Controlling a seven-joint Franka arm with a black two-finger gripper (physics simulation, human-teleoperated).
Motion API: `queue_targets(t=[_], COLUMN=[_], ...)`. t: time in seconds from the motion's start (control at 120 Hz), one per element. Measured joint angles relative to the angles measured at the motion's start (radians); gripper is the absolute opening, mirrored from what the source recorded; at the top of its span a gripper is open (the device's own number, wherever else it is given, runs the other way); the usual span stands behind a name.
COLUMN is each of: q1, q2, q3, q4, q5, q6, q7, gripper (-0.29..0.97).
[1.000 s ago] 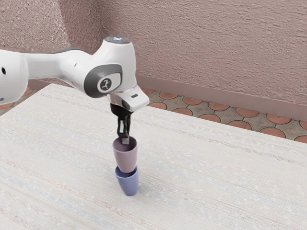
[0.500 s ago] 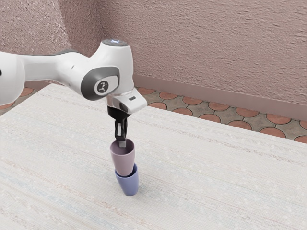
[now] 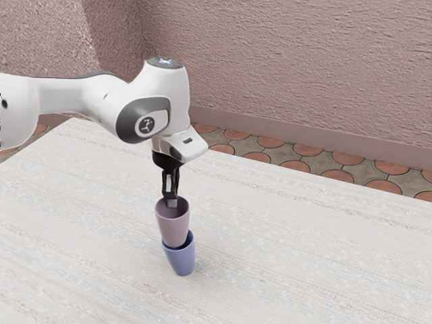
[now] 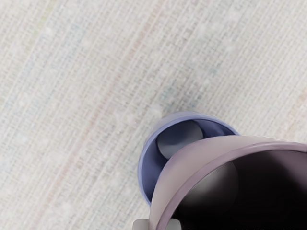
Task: Place the left cup onto the right cup
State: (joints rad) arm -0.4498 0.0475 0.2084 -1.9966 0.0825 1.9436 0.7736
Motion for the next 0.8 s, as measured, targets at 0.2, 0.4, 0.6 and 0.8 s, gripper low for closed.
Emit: queue_targets(t=[0.2, 0.4, 0.6, 0.8], q1=[-0.001, -0.002, -0.002, -0.002], q2=[0.016, 0.026, 0.034, 0.048], q3=[0.001, 0.001, 0.000, 0.000], q4=[0.002, 0.003, 0.003, 0.004], q5=[0.000, 0.000, 0.000, -0.002], q6=[0.004, 0.006, 0.007, 0.010], q7=[-0.004, -0.006, -0.007, -0.007], gripper=[-0.11, -0.11, -0.11, -0.03])
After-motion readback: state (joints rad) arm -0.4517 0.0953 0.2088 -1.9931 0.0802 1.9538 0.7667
